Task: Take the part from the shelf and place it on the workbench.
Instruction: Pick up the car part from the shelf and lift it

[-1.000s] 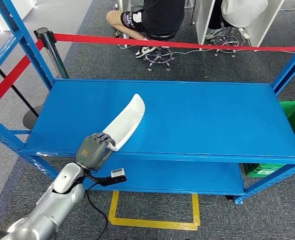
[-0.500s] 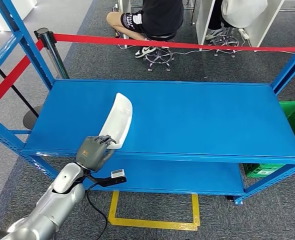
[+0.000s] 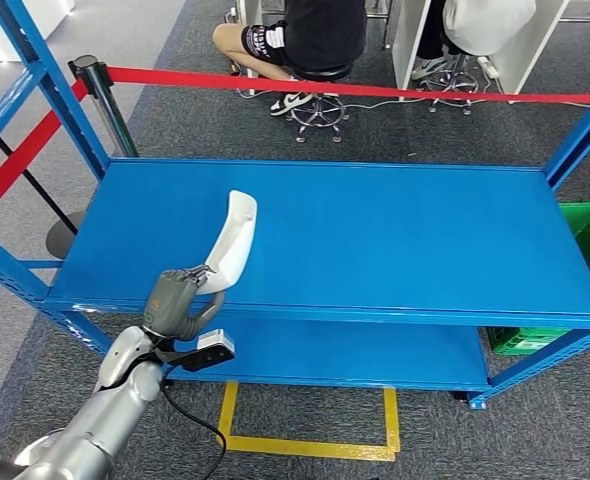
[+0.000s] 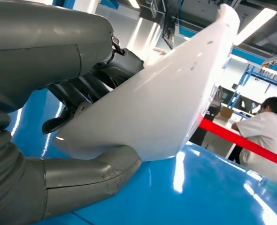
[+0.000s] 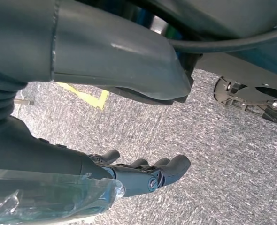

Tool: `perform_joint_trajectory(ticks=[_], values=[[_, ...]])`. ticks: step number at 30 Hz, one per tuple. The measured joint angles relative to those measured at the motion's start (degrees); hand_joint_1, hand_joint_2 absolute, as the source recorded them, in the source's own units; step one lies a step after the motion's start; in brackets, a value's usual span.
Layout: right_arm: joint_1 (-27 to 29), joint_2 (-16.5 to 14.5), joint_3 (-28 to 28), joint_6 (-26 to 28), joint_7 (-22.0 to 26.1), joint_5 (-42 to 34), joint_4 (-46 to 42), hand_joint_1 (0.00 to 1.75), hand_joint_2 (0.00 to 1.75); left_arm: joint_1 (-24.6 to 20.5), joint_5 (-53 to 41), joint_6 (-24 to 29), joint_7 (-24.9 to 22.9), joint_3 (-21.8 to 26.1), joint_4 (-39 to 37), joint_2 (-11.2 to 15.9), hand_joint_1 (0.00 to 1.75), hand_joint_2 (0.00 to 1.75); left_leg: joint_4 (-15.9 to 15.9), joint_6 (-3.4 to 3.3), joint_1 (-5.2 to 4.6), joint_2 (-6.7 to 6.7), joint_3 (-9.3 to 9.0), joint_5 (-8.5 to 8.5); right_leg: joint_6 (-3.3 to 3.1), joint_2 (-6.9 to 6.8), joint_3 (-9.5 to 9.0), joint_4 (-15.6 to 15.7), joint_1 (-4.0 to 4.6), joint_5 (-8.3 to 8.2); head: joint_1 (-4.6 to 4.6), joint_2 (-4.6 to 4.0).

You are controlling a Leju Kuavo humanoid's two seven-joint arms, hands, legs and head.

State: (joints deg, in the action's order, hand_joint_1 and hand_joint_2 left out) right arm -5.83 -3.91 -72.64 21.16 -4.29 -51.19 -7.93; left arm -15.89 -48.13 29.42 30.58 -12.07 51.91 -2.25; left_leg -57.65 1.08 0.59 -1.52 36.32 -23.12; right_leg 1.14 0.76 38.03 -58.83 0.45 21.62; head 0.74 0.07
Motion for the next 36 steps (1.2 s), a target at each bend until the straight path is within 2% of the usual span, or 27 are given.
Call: perform_joint_trajectory(ticks=[7, 11, 14, 19, 22, 25, 27, 30, 32, 34, 35, 36], values=[[0.0, 0.0, -0.2, 0.0, 0.1, -0.1, 0.0, 0.0, 0.0, 1.0, 1.1, -0.5, 0.5, 1.1, 2.2, -0.2, 1.75, 1.75, 0.0, 0.0, 0.0, 0.0, 0.0, 0.0, 0.0, 0.0, 0.01, 0.0, 0.0, 0.0, 0.0, 0.0], [0.0, 0.0, -0.2, 0.6, 0.3, -0.7, 0.0, 0.0, 0.0, 2.2, 9.3, -4.3, 4.4, 2.3, 4.9, -0.7, 1.75, 1.75, 0.0, 0.0, 0.0, 0.01, 0.0, 0.0, 0.0, 0.01, 0.01, 0.0, 0.0, 0.0, -0.01, 0.0], [0.1, 0.0, -0.2, 2.0, 0.3, -1.5, 0.0, 0.0, 0.0, 4.2, 20.8, -11.0, 7.5, 4.1, 10.3, -1.6, 1.75, 1.75, 0.0, -0.02, 0.0, 0.01, 0.01, -0.02, 0.01, 0.01, 0.02, 0.0, 0.0, 0.03, 0.0, 0.0], [0.3, -0.1, -0.3, 3.5, 0.1, -2.3, 0.0, 0.0, 0.0, 8.6, 42.5, -28.0, 8.1, 8.0, 23.7, -3.3, 1.75, 1.75, 0.0, -0.01, 0.0, 0.03, 0.01, -0.11, 0.0, 0.06, 0.02, 0.0, 0.0, 0.08, -0.01, 0.0], [0.4, -0.1, -0.4, 3.8, -0.1, -2.6, 0.0, 0.0, 0.0, 11.6, 50.0, -35.8, 8.1, 10.6, 32.8, -4.3, 1.75, 1.75, 0.0, 0.02, 0.0, 0.04, 0.0, -0.15, 0.0, 0.1, 0.02, 0.0, 0.0, 0.12, 0.0, 0.0], [0.4, -0.1, -0.4, 4.1, -0.1, -2.9, 0.0, 0.0, 0.0, 14.5, 53.0, -41.0, 8.2, 13.2, 40.7, -5.8, 1.75, 1.75, 0.0, 0.01, 0.0, 0.05, 0.0, -0.17, 0.02, 0.09, 0.01, 0.0, 0.0, 0.17, 0.0, 0.0], [0.4, -0.1, -0.6, 4.3, -0.1, -3.1, 0.0, 0.0, 0.0, 15.8, 53.6, -41.8, 8.2, 15.0, 44.4, -7.1, 1.75, 1.75, 0.0, 0.0, 0.0, 0.05, 0.0, -0.2, 0.02, 0.09, 0.0, 0.0, 0.0, 0.18, 0.01, 0.0], [0.4, -0.2, -0.7, 4.7, -0.2, -3.4, 0.0, 0.0, 0.0, 16.7, 54.0, -39.2, 8.0, 17.0, 46.8, -8.3, 1.75, 1.75, 0.0, -0.13, -0.05, 0.04, 0.01, -0.27, 0.1, 0.07, -0.05, 0.1, -0.06, 0.14, -0.01, 0.0], [0.5, -0.3, -0.8, 5.0, -0.2, -3.5, 0.0, 0.0, 0.0, 16.9, 54.4, -37.2, 7.8, 17.7, 46.9, -8.4, 1.75, 1.75, -0.1, -0.64, -0.21, 0.05, 0.02, -0.45, 0.39, 0.09, -0.18, 0.2, -0.26, 0.02, 0.01, 0.0], [0.5, -0.5, -1.0, 5.2, 0.0, -3.6, 0.0, 0.0, 0.0, 16.9, 55.2, -36.3, 7.7, 18.1, 46.9, -8.3, 1.75, 1.75, 0.5, -1.23, -0.15, 0.15, -0.32, 0.15, 0.8, 0.11, -0.32, 0.4, -0.39, -0.16, 0.04, 0.0], [0.6, -0.5, -1.1, 5.3, 0.0, -3.6, 0.0, 0.0, 0.0, 16.9, 55.5, -36.2, 7.7, 18.2, 46.9, -8.2, 1.75, 1.75, 1.1, -1.4, -0.02, 0.29, -0.62, 0.69, 0.99, 0.06, -0.22, 0.0, -0.36, 0.37, 0.02, 0.0], [0.6, -0.5, -1.2, 5.3, 0.1, -3.6, 0.0, 0.0, 0.0, 16.9, 55.7, -36.1, 7.7, 18.3, 46.9, -8.2, 1.75, 1.75, 1.7, -1.52, 0.17, 0.43, -0.87, 1.25, 1.17, 0.02, 0.17, -1.2, -0.33, 1.65, -0.04, 0.0]])
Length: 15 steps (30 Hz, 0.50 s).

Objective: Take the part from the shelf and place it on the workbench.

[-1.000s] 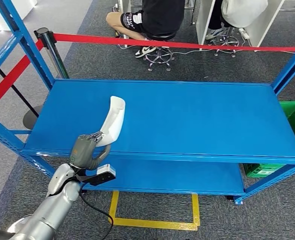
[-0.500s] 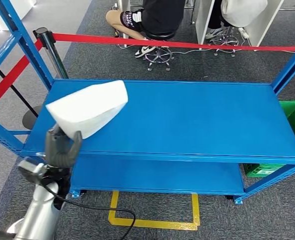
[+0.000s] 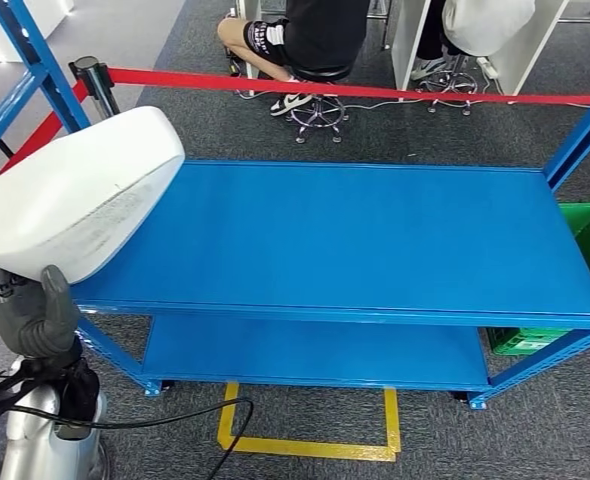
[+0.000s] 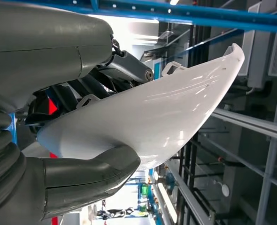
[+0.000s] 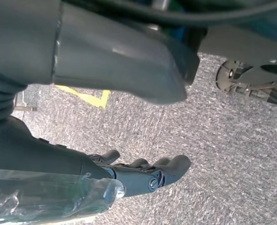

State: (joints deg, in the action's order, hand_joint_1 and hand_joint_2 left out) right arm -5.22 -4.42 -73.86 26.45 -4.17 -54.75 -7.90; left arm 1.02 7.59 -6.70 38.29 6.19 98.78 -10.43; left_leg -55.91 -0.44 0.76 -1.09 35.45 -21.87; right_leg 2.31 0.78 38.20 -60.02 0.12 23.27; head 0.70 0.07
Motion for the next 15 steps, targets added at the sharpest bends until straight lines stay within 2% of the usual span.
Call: perform_joint_trajectory(ticks=[1, 3, 4, 5, 6, 8, 9, 10, 11, 13, 14, 15], values=[[0.0, 0.0, -0.1, 0.0, 0.1, 0.0, 0.0, 0.0, 0.0, 0.0, 0.1, 0.0, 0.0, 0.1, 0.0, 0.0, 1.75, 1.75, 0.5, -0.04, 0.19, 0.16, -0.14, 0.32, 0.17, -0.07, 0.77, -2.4, -0.05, 2.08, -0.08, 0.0], [0.0, 0.0, -0.3, 0.0, 0.2, 0.0, 0.0, 0.0, 0.0, 0.2, 0.3, 0.0, 0.0, 0.2, -0.1, 0.1, 1.75, 1.75, 0.6, 0.04, 0.3, 0.38, -0.03, 0.55, 0.67, -0.16, 2.77, -9.5, -0.36, 6.82, -0.13, 0.0], [0.0, 0.0, -0.4, 0.0, 0.2, -0.1, 0.0, 0.0, 0.0, 0.3, 0.3, 0.0, 0.0, 0.2, -0.2, 0.2, 1.75, 1.75, 0.6, 0.21, 0.42, 0.47, 0.11, 0.66, 0.98, -0.2, 3.18, -12.2, -0.6, 8.19, -0.11, 0.0], [0.0, 0.0, -0.4, 0.1, 0.2, -0.1, 0.0, 0.0, 0.0, 0.3, 0.3, 0.1, 0.0, 0.2, -0.3, 0.2, 1.75, 1.75, 0.6, 0.47, 0.61, 0.54, 0.28, 0.83, 1.32, -0.23, 2.69, -13.0, -0.86, 8.52, -0.1, 0.0], [0.0, 0.0, -0.5, 0.1, 0.2, -0.1, 0.0, 0.0, 0.0, 0.4, 0.3, 0.1, 0.0, 0.2, -0.3, 0.3, 1.75, 1.75, 0.6, 0.8, 0.89, 0.55, 0.52, 1.04, 1.74, -0.28, 1.09, -11.6, -1.17, 7.89, -0.1, 0.0], [-0.1, -0.1, -0.5, 0.1, 0.2, -0.1, 0.1, 0.0, 0.0, 0.4, 0.3, 0.1, 0.0, 0.3, -0.4, 0.3, 1.75, 1.75, 0.3, 1.76, 1.45, 0.48, 1.11, 1.45, 2.89, -0.34, -4.37, -4.2, -1.88, 5.99, -0.16, 0.0], [-0.1, -0.1, -0.5, 0.1, 0.2, 0.0, 0.1, 0.0, 0.0, 0.4, 0.2, 0.1, 0.0, 0.3, -0.4, 0.4, 1.75, 1.75, 0.1, 2.31, 1.6, 0.42, 1.32, 1.63, 3.01, -0.11, -6.44, -1.2, -2.04, 5.23, -0.14, 0.0], [-0.1, -0.2, -0.5, 0.1, 0.2, 0.0, 0.1, 0.0, 0.0, 0.5, 0.1, 0.1, 0.1, 0.3, -0.4, 0.4, 1.75, 1.75, -0.2, 2.86, 1.65, 0.33, 1.47, 1.81, 2.85, 0.16, -7.59, 0.6, -2.14, 5.08, -0.1, 0.0], [-0.2, -0.3, -0.6, 0.1, 0.3, 0.1, 0.1, 0.0, 0.0, 0.6, 0.0, 0.2, 0.1, 0.3, -0.4, 0.5, 1.75, 1.75, -0.3, 3.34, 1.63, 0.26, 1.55, 2.05, 2.32, 0.49, -7.69, 0.8, -2.05, 5.25, -0.03, 0.0], [-0.1, -0.3, -0.6, 0.2, 0.3, 0.1, 0.1, 0.0, 0.0, 0.9, -0.6, 0.6, 0.1, 0.4, -0.3, 0.5, 1.75, 1.75, -0.3, 4.12, 1.77, 0.18, 1.63, 2.51, 0.83, 0.75, -6.81, 0.1, -2.0, 5.0, 0.17, 0.0], [-0.1, -0.3, -0.6, 0.2, 0.4, 0.1, 0.1, 0.0, 0.0, 1.1, -1.5, 1.1, 0.2, 0.4, -0.3, 0.6, 1.75, 1.75, -0.6, 4.33, 1.84, 0.27, 1.89, 1.99, 0.18, 0.7, -6.42, -0.1, -1.93, 4.68, 0.28, 0.0], [-0.1, -0.3, -0.7, 0.3, 0.4, 0.1, 0.1, 0.0, 0.0, 1.3, -3.0, 1.8, 0.2, 0.4, -0.3, 0.8, 1.75, 1.75, -1.8, 4.41, 1.87, 0.37, 2.45, 0.51, -0.46, 0.62, -5.94, -0.2, -1.87, 4.28, 0.39, 0.0]])
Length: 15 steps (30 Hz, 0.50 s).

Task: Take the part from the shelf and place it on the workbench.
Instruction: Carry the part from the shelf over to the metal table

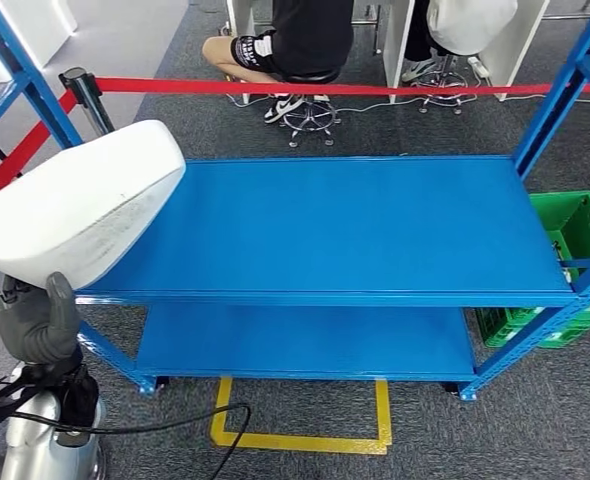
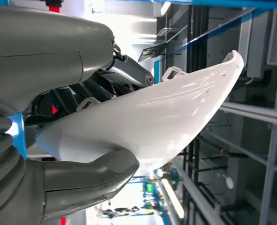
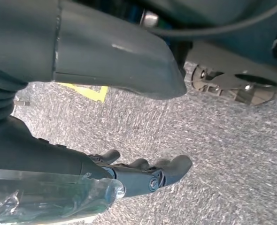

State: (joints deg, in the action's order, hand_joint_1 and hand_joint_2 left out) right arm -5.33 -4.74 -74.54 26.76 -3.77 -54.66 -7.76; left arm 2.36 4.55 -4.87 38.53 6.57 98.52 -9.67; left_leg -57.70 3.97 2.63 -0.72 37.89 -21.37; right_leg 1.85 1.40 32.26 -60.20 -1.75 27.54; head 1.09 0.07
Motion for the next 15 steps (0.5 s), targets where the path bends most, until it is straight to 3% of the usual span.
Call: perform_joint_trajectory(ticks=[1, 3, 4, 5, 7, 9, 11, 13, 14, 15], values=[[0.0, 0.0, -0.1, 0.1, 0.0, -0.1, 0.0, 0.0, 0.0, 0.2, -2.5, 1.1, 0.1, 0.0, 0.1, 0.2, 1.75, 1.75, -2.3, -0.06, -0.07, 0.11, 0.89, -2.4, -0.55, -0.1, 0.57, 0.0, 0.09, -0.5, 0.13, 0.0], [0.1, 0.0, -0.2, 0.1, 0.1, -0.2, 0.1, 0.0, 0.0, 0.7, -8.7, 4.1, 0.1, -0.5, 0.7, 0.7, 1.75, 1.75, -9.9, -0.41, -0.49, 0.17, 3.13, -8.19, -1.22, -0.24, 1.84, 0.0, 0.47, -1.52, 0.32, 0.0], [0.1, 0.0, -0.2, 0.1, 0.1, -0.3, 0.1, 0.0, 0.0, 1.1, -11.0, 5.5, 0.1, -0.8, 1.0, 0.9, 1.75, 1.75, -13.3, -0.61, -0.72, 0.17, 3.82, -9.95, -1.39, -0.29, 2.55, 0.0, 0.7, -2.03, 0.37, 0.0], [0.1, 0.0, -0.2, 0.1, 0.2, -0.4, 0.1, 0.0, 0.0, 1.5, -12.4, 6.5, 0.1, -1.3, 1.4, 1.2, 1.75, 1.75, -15.3, -0.89, -0.94, 0.17, 3.79, -10.53, -1.48, -0.34, 3.27, 0.0, 0.96, -2.55, 0.4, 0.0], [0.2, 0.0, -0.2, 0.2, 0.7, -0.5, 0.1, 0.0, 0.0, 2.1, -13.2, 7.7, 0.1, -2.1, 2.0, 1.5, 1.75, 1.75, -13.3, -1.76, -1.43, 0.17, 0.78, -8.78, -1.47, -0.36, 4.57, 0.0, 1.39, -3.54, 0.41, 0.0], [0.2, 0.0, -0.3, 0.6, 1.6, -0.3, 0.1, 0.0, 0.0, 2.3, -13.0, 8.3, 0.1, -2.7, 2.6, 1.8, 1.75, 1.75, -6.1, -2.78, -2.06, 0.16, -5.09, -7.42, -1.27, -0.36, 5.51, 0.0, 1.7, -4.48, 0.42, 0.0], [0.1, 0.0, -0.6, 1.2, 2.2, 0.4, 0.1, 0.0, 0.0, 2.5, -12.6, 9.2, 0.2, -3.0, 3.1, 2.0, 1.75, 1.75, -0.5, -3.14, -2.58, 0.13, -8.87, -7.76, -0.81, -0.39, 5.99, 0.1, 1.79, -5.48, 0.43, 0.0], [0.2, -0.1, -1.3, 1.3, 2.1, 1.4, 0.2, 0.0, 0.0, 2.9, -12.6, 11.0, 0.2, -3.1, 3.3, 2.3, 1.75, 1.75, 1.1, -3.3, -2.81, 0.15, -8.97, -7.44, -0.12, -0.43, 6.2, 0.6, 1.63, -6.58, 0.44, 0.0], [0.3, -0.2, -1.7, 1.1, 1.9, 2.1, 0.2, 0.0, 0.0, 3.1, -12.7, 11.8, 0.2, -3.1, 3.3, 2.3, 1.75, 1.75, 1.3, -3.57, -2.79, 0.23, -8.62, -6.87, 0.21, -0.47, 6.45, 0.7, 1.52, -6.57, 0.5, 0.0], [0.3, -0.4, -2.3, 1.0, 1.6, 2.7, 0.2, 0.0, 0.0, 3.3, -12.6, 12.3, 0.2, -3.1, 3.4, 2.4, 1.75, 1.75, 1.5, -3.95, -2.7, 0.32, -8.19, -6.24, 0.51, -0.52, 6.86, 0.0, 1.48, -5.47, 0.4, 0.0]])
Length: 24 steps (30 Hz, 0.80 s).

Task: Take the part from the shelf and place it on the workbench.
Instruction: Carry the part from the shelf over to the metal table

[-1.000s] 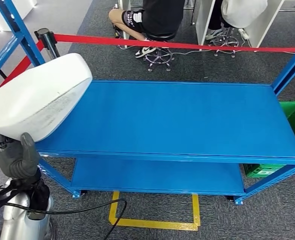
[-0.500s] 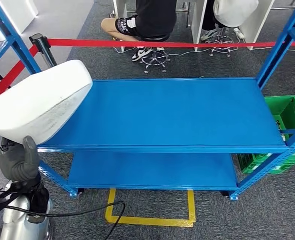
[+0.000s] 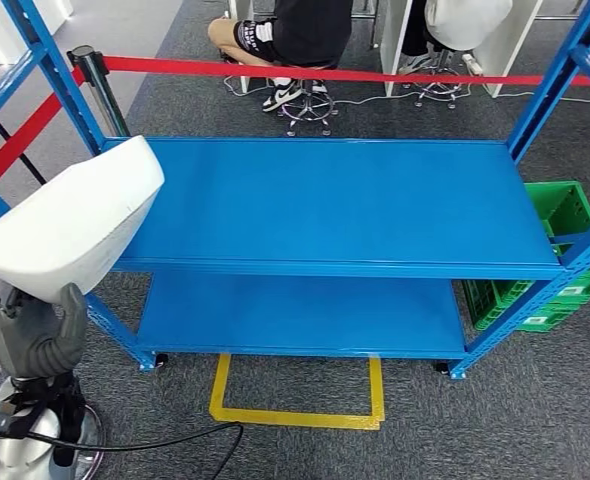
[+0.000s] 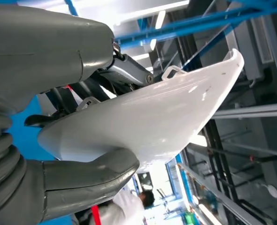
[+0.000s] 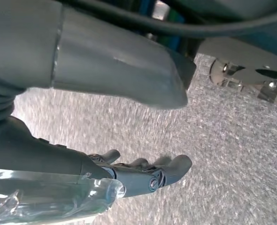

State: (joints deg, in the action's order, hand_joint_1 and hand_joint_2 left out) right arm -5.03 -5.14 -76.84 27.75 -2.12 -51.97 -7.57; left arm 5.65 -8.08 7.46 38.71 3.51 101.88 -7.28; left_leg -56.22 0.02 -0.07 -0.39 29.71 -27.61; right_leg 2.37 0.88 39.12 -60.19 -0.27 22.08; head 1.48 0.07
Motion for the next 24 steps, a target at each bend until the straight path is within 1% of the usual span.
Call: perform_joint_trajectory(ticks=[1, 2, 3, 4, 5, 6, 7, 8, 9, 10, 11, 12, 13, 14, 15, 16, 17, 18, 19, 20, 21, 22, 23, 24], values=[[-0.1, -0.2, -0.5, -0.1, -0.1, 0.6, 0.0, 0.0, 0.0, 0.2, 0.2, 0.2, 0.0, 0.0, 0.0, 0.0, 1.75, 1.75, 0.2, -0.29, 0.14, 0.12, 0.52, 0.65, 0.28, -0.07, 0.58, -1.7, 0.01, 2.07, -0.09, 0.0], [-0.3, -0.3, -1.1, -0.3, -0.3, 0.9, 0.0, 0.0, 0.0, 0.4, 0.4, 0.3, 0.0, 0.0, 0.0, 0.1, 1.75, 1.75, 0.2, -0.51, 0.18, 0.22, 1.1, 1.24, 0.51, -0.17, 1.32, -4.6, -0.01, 5.03, -0.2, 0.0], [-0.4, -0.4, -1.5, -0.4, -0.3, 1.1, 0.0, 0.0, 0.0, 0.6, 0.7, 0.2, 0.0, 0.1, 0.0, 0.1, 1.75, 1.75, 0.2, -0.65, 0.18, 0.29, 1.74, 1.8, 0.72, -0.24, 2.0, -8.1, -0.01, 7.93, -0.31, 0.0], [-0.5, -0.6, -1.8, -0.5, -0.4, 1.2, 0.0, 0.0, 0.0, 0.8, 0.8, 0.2, 0.0, 0.1, 0.0, 0.1, 1.75, 1.75, 0.1, -0.65, 0.16, 0.35, 2.45, 2.39, 0.9, -0.27, 2.42, -11.7, -0.02, 9.82, -0.32, 0.0], [-0.6, -0.6, -2.1, -0.6, -0.4, 1.3, 0.0, 0.0, 0.0, 0.9, 0.8, 0.1, 0.0, 0.1, 0.0, 0.2, 1.75, 1.75, 0.1, -0.63, 0.14, 0.4, 3.21, 3.0, 1.01, -0.29, 2.34, -14.2, -0.02, 10.49, -0.3, 0.0], [-0.6, -0.7, -2.3, -0.7, -0.4, 1.3, 0.0, 0.0, 0.0, 1.0, 0.9, 0.1, 0.0, 0.1, 0.0, 0.2, 1.75, 1.75, 0.1, -0.56, 0.14, 0.41, 3.97, 3.6, 1.07, -0.3, 1.43, -14.9, -0.03, 9.84, -0.31, 0.0], [-0.6, -0.8, -2.5, -0.8, -0.4, 1.3, 0.0, 0.0, 0.0, 1.1, 0.9, 0.0, 0.0, 0.2, 0.0, 0.2, 1.75, 1.75, 0.0, -0.42, 0.15, 0.41, 4.76, 4.22, 1.09, -0.31, -0.46, -13.7, -0.04, 8.44, -0.31, 0.0], [-0.7, -0.8, -2.7, -0.8, -0.4, 1.3, 0.0, 0.0, 0.0, 1.2, 0.9, 0.0, 0.0, 0.2, 0.0, 0.2, 1.75, 1.75, 0.0, -0.22, 0.17, 0.39, 5.41, 4.8, 1.05, -0.33, -3.37, -10.5, -0.05, 7.19, -0.31, 0.0], [-0.8, -0.8, -2.9, -0.8, -0.4, 1.3, 0.0, 0.0, 0.0, 1.2, 0.9, 0.0, 0.0, 0.2, 0.0, 0.3, 1.75, 1.75, -0.1, 0.04, 0.11, 0.36, 5.99, 5.33, 1.01, -0.34, -6.79, -6.1, -0.02, 6.85, -0.33, 0.0], [-0.8, -0.8, -3.1, -0.9, -0.4, 1.3, 0.0, 0.0, 0.0, 1.3, 0.9, 0.0, 0.0, 0.2, 0.0, 0.3, 1.75, 1.75, -0.2, 0.35, 0.06, 0.35, 6.37, 5.85, 0.78, -0.31, -9.72, -2.0, 0.03, 7.19, -0.26, 0.0], [-0.9, -0.9, -3.2, -0.8, -0.5, 1.3, 0.0, 0.0, 0.0, 1.3, 0.9, -0.1, 0.0, 0.3, 0.0, 0.4, 1.75, 1.75, -0.2, 0.67, 0.02, 0.35, 6.56, 6.35, 0.51, -0.27, -11.56, 1.0, 0.13, 7.86, -0.24, 0.0], [-0.9, -0.9, -3.2, -0.7, -0.9, 1.3, 0.0, 0.0, 0.0, 1.3, 0.9, -0.2, 0.0, 0.3, 0.0, 0.4, 1.75, 1.75, -0.2, 0.99, 0.01, 0.37, 6.65, 6.84, 0.15, -0.22, -12.22, 2.5, 0.28, 8.41, -0.2, 0.01], [-0.9, -0.9, -3.3, -0.4, -1.6, 1.6, 0.0, 0.0, 0.0, 1.3, 1.1, -0.5, 0.0, 0.3, 0.0, 0.4, 1.75, 1.75, -0.1, 1.33, 0.08, 0.38, 6.66, 7.34, -0.38, -0.19, -11.94, 2.8, 0.37, 8.27, -0.16, 0.01], [-0.8, -0.9, -3.5, 0.1, -2.6, 2.0, 0.0, 0.0, 0.0, 1.2, 1.3, -0.9, 0.0, 0.3, 0.0, 0.5, 1.75, 1.75, -0.1, 1.67, 0.18, 0.37, 6.77, 7.42, -0.91, -0.3, -11.45, 2.8, 0.37, 7.82, -0.21, 0.01], [-0.8, -0.9, -3.9, 0.5, -3.9, 2.4, 0.1, 0.0, 0.0, 1.2, 1.5, -1.2, 0.0, 0.3, 0.0, 0.6, 1.75, 1.75, -0.6, 2.01, 0.25, 0.35, 7.08, 6.5, -1.49, -0.4, -11.01, 2.8, 0.33, 7.27, -0.13, 0.01], [-0.8, -0.9, -4.2, 0.6, -5.1, 2.9, 0.1, 0.0, 0.0, 1.2, 1.7, -1.3, 0.0, 0.3, 0.0, 0.7, 1.75, 1.75, -2.1, 2.33, 0.31, 0.34, 7.67, 4.48, -2.05, -0.51, -10.48, 2.9, 0.24, 6.6, -0.02, 0.0], [-0.9, -0.9, -4.6, 0.4, -6.2, 3.1, 0.1, 0.0, 0.0, 1.2, 1.8, -1.3, 0.0, 0.4, 0.0, 0.7, 1.75, 1.75, -4.8, 2.59, 0.38, 0.34, 8.52, 1.54, -2.44, -0.59, -9.85, 2.9, 0.18, 5.87, 0.09, 0.0], [-0.9, -0.9, -4.9, 0.0, -7.4, 3.3, 0.2, 0.0, 0.0, 1.1, 1.7, -1.3, 0.0, 0.4, 0.0, 0.8, 1.75, 1.75, -8.4, 2.82, 0.41, 0.34, 9.47, -1.52, -2.63, -0.6, -9.08, 2.9, 0.19, 5.17, 0.22, 0.0], [-1.0, -0.9, -5.2, -0.2, -8.3, 3.5, 0.2, 0.0, 0.0, 1.1, 1.7, -1.2, 0.0, 0.5, 0.0, 0.9, 1.75, 1.75, -12.1, 3.0, 0.46, 0.34, 10.28, -3.7, -2.7, -0.61, -8.25, 2.8, 0.2, 4.47, 0.25, 0.0], [-1.0, -0.9, -5.5, -0.1, -9.1, 3.7, 0.2, 0.0, 0.0, 1.2, 1.8, -1.1, 0.0, 0.6, 0.0, 1.0, 1.75, 1.75, -14.9, 3.13, 0.5, 0.34, 10.6, -4.49, -2.67, -0.63, -7.35, 2.8, 0.21, 3.79, 0.24, 0.0], [-1.1, -0.9, -5.8, 0.1, -9.5, 4.0, 0.2, 0.0, 0.0, 1.4, 2.0, -1.0, 0.0, 0.9, 0.0, 1.1, 1.75, 1.75, -16.2, 3.21, 0.56, 0.35, 10.2, -3.97, -2.6, -0.64, -6.49, 2.8, 0.21, 3.17, 0.25, 0.0], [-1.2, -0.9, -6.2, 0.4, -9.4, 4.3, 0.2, 0.0, 0.0, 1.8, 2.5, -1.0, 0.0, 1.2, 0.3, 1.3, 1.75, 1.75, -15.6, 3.23, 0.63, 0.35, 8.89, -2.54, -2.48, -0.62, -5.68, 2.7, 0.21, 2.59, 0.25, 0.0], [-1.3, -0.9, -6.5, 0.7, -9.0, 4.3, 0.2, 0.0, 0.0, 2.2, 3.1, -1.2, 0.0, 1.7, 0.6, 1.5, 1.75, 1.75, -13.2, 3.24, 0.73, 0.35, 6.56, -1.01, -2.29, -0.57, -4.97, 2.6, 0.2, 2.05, 0.26, 0.0], [-1.4, -0.9, -6.6, 1.0, -8.5, 4.2, 0.2, 0.0, 0.0, 2.7, 3.7, -1.5, 0.0, 2.2, 1.1, 1.8, 1.75, 1.75, -9.5, 3.22, 0.8, 0.34, 3.4, -0.15, -2.03, -0.51, -4.38, 2.5, 0.28, 1.58, 0.27, 0.0]])
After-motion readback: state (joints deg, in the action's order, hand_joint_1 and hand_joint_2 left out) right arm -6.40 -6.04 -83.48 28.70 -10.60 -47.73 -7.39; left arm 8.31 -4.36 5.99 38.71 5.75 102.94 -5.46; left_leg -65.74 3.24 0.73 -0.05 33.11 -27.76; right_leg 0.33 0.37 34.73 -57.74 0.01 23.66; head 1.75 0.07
